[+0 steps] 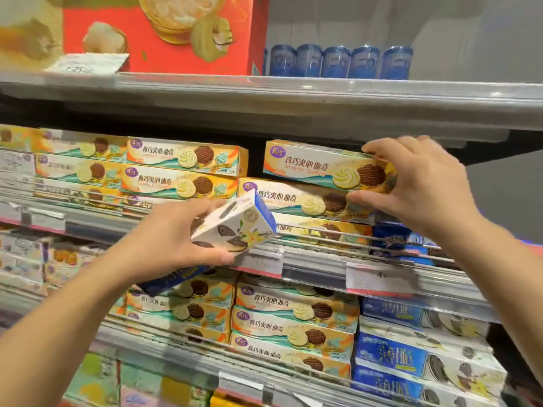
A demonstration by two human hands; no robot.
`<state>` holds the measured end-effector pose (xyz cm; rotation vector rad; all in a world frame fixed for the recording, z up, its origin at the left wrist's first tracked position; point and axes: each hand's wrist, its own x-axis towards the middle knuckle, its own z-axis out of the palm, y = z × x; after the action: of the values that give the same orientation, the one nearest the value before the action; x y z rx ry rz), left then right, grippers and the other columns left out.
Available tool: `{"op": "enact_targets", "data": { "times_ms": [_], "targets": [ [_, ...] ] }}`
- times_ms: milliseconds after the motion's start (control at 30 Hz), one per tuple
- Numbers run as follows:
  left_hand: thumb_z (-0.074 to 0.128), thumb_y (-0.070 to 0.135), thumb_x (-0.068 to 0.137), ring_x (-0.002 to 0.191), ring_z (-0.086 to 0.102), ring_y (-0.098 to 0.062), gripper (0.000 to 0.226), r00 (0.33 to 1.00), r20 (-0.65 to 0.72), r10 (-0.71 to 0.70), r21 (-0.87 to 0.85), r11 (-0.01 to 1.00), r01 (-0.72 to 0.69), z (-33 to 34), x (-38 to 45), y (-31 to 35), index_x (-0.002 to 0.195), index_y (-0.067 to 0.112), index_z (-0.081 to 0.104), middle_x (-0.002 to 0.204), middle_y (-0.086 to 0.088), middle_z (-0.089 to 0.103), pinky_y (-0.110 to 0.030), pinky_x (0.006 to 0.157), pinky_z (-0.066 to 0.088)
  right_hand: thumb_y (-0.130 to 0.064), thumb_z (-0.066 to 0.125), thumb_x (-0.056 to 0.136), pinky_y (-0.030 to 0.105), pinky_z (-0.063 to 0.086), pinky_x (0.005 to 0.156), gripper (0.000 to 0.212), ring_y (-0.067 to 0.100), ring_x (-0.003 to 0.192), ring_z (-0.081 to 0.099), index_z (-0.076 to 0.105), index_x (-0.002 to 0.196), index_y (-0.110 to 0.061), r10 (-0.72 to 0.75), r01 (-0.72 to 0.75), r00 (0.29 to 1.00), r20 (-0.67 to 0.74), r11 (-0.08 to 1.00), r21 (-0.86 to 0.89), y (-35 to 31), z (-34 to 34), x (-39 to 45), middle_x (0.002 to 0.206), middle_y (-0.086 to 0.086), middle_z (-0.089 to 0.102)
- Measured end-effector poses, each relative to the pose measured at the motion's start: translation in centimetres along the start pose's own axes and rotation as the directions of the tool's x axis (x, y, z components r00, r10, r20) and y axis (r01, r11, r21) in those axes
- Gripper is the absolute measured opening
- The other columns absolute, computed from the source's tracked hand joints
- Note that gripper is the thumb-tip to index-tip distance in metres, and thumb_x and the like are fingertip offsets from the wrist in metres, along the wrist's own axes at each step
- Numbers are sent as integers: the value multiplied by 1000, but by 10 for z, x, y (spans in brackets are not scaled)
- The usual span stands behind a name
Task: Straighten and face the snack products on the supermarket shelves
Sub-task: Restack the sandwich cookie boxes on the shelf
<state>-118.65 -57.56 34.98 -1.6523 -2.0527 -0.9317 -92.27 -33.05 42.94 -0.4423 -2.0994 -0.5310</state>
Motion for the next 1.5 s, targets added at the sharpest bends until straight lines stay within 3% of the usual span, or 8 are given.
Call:
{"op": "enact_targets", "data": {
  "times_ms": [167,333,500,700,833,1033,1367,1500],
  "targets": [
    [73,77,59,140,37,6,56,1000,19,18,14,1000,-19,12,-6,-14,96,38,59,152,21,45,-38,106,44,-83,57,69,45,55,86,81,27,110,61,55,133,-33,-75,66,987,145,995,69,-8,15,41,119,1,68],
    [66,84,58,147,23,-1,67,998,38,40,133,990,-45,23,-8,-16,104,36,55,160,20,33,-37,118,34,-87,51,66,42,57,88,85,20,107,64,56,133,-35,-107,72,961,257,987,141,-10,16,47,124,-4,67],
    [72,78,61,144,21,-2,64,999,25,41,178,983,-45,30,-6,-16,104,33,54,160,21,30,-36,114,36,-78,59,68,45,57,93,82,19,111,63,53,136,-34,-48,-9,972,230,971,240,-6,12,43,128,-2,65],
    [71,78,61,144,17,2,64,999,22,35,165,986,-38,30,-7,-19,106,36,55,160,26,27,-38,111,41,-64,75,68,45,58,92,71,11,101,70,55,131,-37,144,-291,942,302,797,529,24,17,24,117,-9,71],
    [62,84,57,139,21,3,64,998,-27,55,135,990,-51,36,-6,-22,100,37,54,157,28,31,-37,101,46,-68,86,56,24,62,71,86,9,96,74,58,128,-28,143,-440,880,454,606,662,28,21,19,106,-10,77],
    [66,82,56,135,28,2,61,993,-82,86,71,994,-80,39,-4,-29,97,37,56,152,32,37,-32,95,43,-30,79,74,38,59,85,62,18,101,74,57,132,-23,141,-467,874,465,509,723,32,28,18,110,-3,77],
    [65,81,55,139,28,-4,60,994,-83,73,51,996,-69,40,-6,-23,96,39,55,153,27,37,-40,100,46,-19,79,74,24,61,72,58,17,99,75,56,127,-25,68,-460,865,497,500,733,38,30,22,107,-1,78],
    [65,80,55,137,30,-6,55,995,-60,77,41,996,-75,37,-6,-22,92,42,51,155,27,36,-39,100,43,-20,78,80,29,62,80,61,17,103,74,53,135,-20,60,-469,855,516,517,717,38,32,23,111,0,77]
  ]
}}
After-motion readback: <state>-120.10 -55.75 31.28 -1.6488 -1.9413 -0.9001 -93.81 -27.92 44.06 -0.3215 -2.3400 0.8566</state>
